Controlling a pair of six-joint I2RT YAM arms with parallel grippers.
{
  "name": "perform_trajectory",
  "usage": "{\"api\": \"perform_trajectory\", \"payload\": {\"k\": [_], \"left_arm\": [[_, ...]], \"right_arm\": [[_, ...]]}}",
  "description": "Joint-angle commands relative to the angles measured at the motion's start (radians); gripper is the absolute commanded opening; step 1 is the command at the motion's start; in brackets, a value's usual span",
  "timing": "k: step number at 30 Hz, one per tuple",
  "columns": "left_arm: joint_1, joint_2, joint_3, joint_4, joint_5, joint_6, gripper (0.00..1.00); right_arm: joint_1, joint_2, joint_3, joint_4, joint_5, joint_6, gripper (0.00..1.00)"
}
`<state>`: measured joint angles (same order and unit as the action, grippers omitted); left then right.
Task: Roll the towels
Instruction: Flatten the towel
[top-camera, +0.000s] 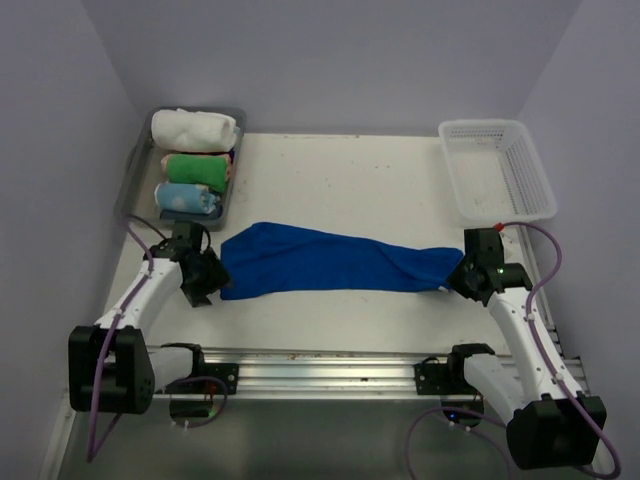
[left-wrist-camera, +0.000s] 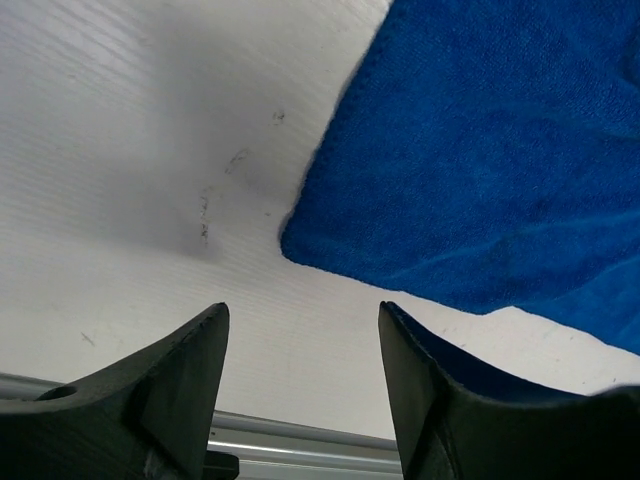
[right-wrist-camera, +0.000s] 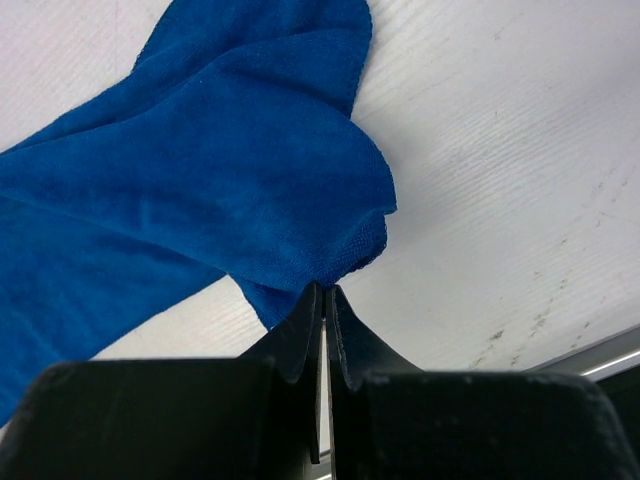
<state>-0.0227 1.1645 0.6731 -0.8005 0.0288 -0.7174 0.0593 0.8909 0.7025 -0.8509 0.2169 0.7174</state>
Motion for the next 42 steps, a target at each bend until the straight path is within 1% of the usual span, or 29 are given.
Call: {"api": "perform_trajectory", "payload": {"k": [1,2,4,6,10,11,12,14,15,17,18,19,20,21,22,25,26,29,30,32,33,37,39,40,42], "left_arm": [[-0.046,0.04,-0.007,0.078,-0.024,-0.059,0.65],[-0.052,0.049,-0.01,0.092,-0.024,-0.063,0.63],[-0.065,0.073,-0.014,0.121,-0.021,-0.073,0.56],[-0.078,0.098,-0.012,0.13,-0.023,-0.077,0.53],[-0.086,0.119,-0.015,0.127,-0.064,-0.083,0.53],[-0.086,0.121,-0.018,0.129,-0.072,-0.089,0.54],[-0.086,0.126,-0.032,0.133,-0.078,-0.09,0.58],[-0.086,0.141,-0.047,0.153,-0.081,-0.094,0.59],[-0.086,0.164,-0.059,0.17,-0.075,-0.096,0.59],[-0.088,0.185,-0.067,0.187,-0.069,-0.1,0.54],[-0.089,0.202,-0.069,0.199,-0.066,-0.1,0.44],[-0.092,0.205,-0.066,0.202,-0.066,-0.1,0.36],[-0.092,0.208,-0.063,0.202,-0.064,-0.1,0.16],[-0.092,0.208,-0.055,0.205,-0.058,-0.097,0.05],[-0.092,0.208,-0.046,0.196,-0.056,-0.096,0.0],[-0.092,0.173,0.003,0.141,-0.079,-0.094,0.0],[-0.091,0.134,0.019,0.126,-0.087,-0.093,0.0],[-0.089,0.068,0.106,0.072,-0.099,-0.083,0.0],[-0.088,0.034,0.159,0.061,-0.099,-0.08,0.0],[-0.077,0.011,0.215,0.027,-0.095,-0.059,0.0],[-0.068,-0.002,0.268,0.008,-0.083,-0.051,0.0],[0.006,-0.014,0.341,-0.014,-0.033,0.007,0.0],[0.038,-0.016,0.341,-0.02,-0.033,0.024,0.0],[0.053,-0.017,0.333,-0.02,-0.032,0.027,0.0],[0.055,-0.017,0.3,-0.01,0.003,0.024,0.0]], "right_arm": [[-0.003,0.0,0.035,0.019,-0.008,-0.001,0.0],[-0.003,0.0,0.035,0.021,-0.01,-0.001,0.0],[-0.001,0.003,0.034,0.023,-0.008,-0.003,0.0],[-0.003,0.005,0.034,0.019,-0.008,-0.006,0.0],[-0.003,-0.004,0.028,0.016,0.002,-0.004,0.0],[-0.003,-0.007,0.025,0.013,0.002,-0.006,0.0],[-0.003,-0.007,0.022,0.013,0.002,-0.001,0.0],[-0.003,-0.006,0.012,0.012,-0.004,0.004,0.0],[-0.003,-0.004,0.009,0.012,-0.004,0.008,0.0],[-0.003,-0.004,0.003,0.01,-0.008,0.013,0.0],[-0.003,-0.006,0.002,0.01,-0.008,0.014,0.0],[-0.003,-0.007,0.002,0.01,-0.005,0.014,0.0],[-0.003,-0.004,0.002,0.01,-0.004,0.014,0.0],[-0.003,-0.003,0.003,0.01,-0.004,0.014,0.0],[-0.003,-0.003,0.005,0.006,-0.001,0.016,0.0],[-0.003,-0.006,0.006,-0.002,0.006,0.017,0.0],[-0.003,-0.007,0.006,-0.004,0.007,0.017,0.0],[-0.003,-0.018,0.021,-0.019,0.016,0.014,0.0],[-0.003,-0.02,0.029,-0.023,0.027,0.007,0.0],[-0.003,-0.029,0.067,-0.046,0.047,-0.001,0.0],[-0.003,-0.032,0.084,-0.054,0.067,-0.01,0.0],[-0.003,-0.041,0.143,-0.083,0.095,-0.038,0.01],[-0.003,-0.041,0.137,-0.086,0.088,-0.041,0.08],[-0.003,-0.04,0.118,-0.088,0.081,-0.038,0.13],[-0.003,-0.044,0.092,-0.091,0.052,-0.017,0.18]]}}
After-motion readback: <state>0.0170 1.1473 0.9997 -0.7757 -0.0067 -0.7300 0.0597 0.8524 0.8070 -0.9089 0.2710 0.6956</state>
